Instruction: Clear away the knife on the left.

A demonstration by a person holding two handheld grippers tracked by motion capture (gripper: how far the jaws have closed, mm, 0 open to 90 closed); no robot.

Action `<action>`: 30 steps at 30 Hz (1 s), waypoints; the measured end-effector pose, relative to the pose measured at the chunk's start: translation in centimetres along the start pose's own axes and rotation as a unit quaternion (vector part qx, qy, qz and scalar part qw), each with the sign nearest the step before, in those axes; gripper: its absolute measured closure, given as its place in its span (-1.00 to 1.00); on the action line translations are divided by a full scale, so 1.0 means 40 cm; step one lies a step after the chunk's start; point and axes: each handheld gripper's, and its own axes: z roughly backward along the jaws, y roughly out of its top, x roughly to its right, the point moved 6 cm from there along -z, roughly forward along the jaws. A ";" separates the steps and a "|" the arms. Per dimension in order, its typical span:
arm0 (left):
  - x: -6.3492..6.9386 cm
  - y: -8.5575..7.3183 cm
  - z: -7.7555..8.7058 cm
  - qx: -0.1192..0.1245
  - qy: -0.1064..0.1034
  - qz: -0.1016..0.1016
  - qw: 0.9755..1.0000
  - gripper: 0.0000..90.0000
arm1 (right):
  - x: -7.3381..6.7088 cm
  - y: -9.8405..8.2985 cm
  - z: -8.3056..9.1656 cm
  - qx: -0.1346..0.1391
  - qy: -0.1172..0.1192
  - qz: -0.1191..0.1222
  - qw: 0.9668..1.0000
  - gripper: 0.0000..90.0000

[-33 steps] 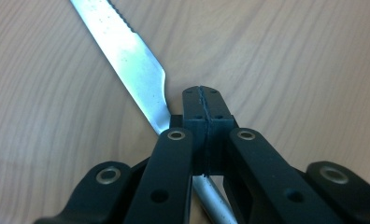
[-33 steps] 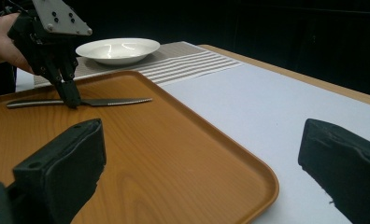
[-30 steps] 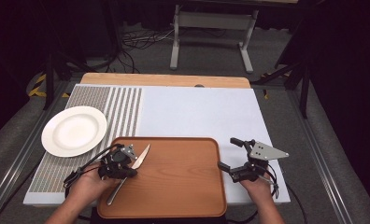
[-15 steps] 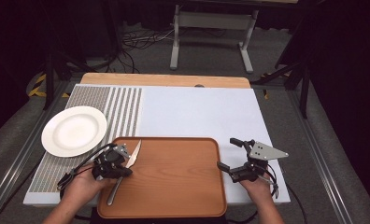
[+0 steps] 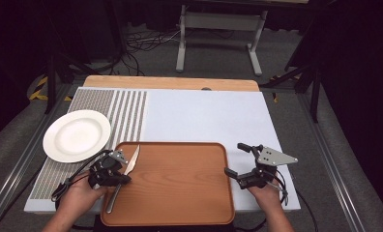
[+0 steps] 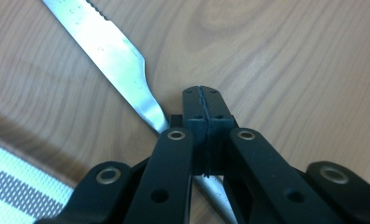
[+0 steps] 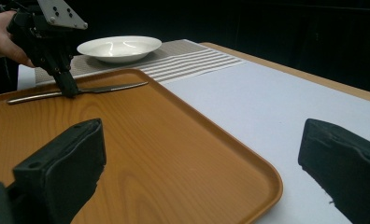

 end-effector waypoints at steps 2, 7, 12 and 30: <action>-0.002 -0.005 0.002 0.003 0.000 0.007 1.000 1.00 | -0.001 0.000 -0.001 -0.001 0.001 0.000 1.000 -0.97; -0.005 -0.015 0.006 0.007 -0.002 0.017 1.000 1.00 | -0.001 -0.001 -0.001 -0.001 0.001 -0.001 1.000 -0.97; -0.008 -0.021 0.010 0.005 0.001 0.023 1.000 1.00 | -0.001 -0.001 -0.002 -0.002 0.002 -0.001 1.000 -0.97; -0.013 -0.038 0.021 -0.007 0.015 0.042 0.999 1.00 | -0.001 -0.001 -0.002 -0.003 0.001 0.000 1.000 -0.97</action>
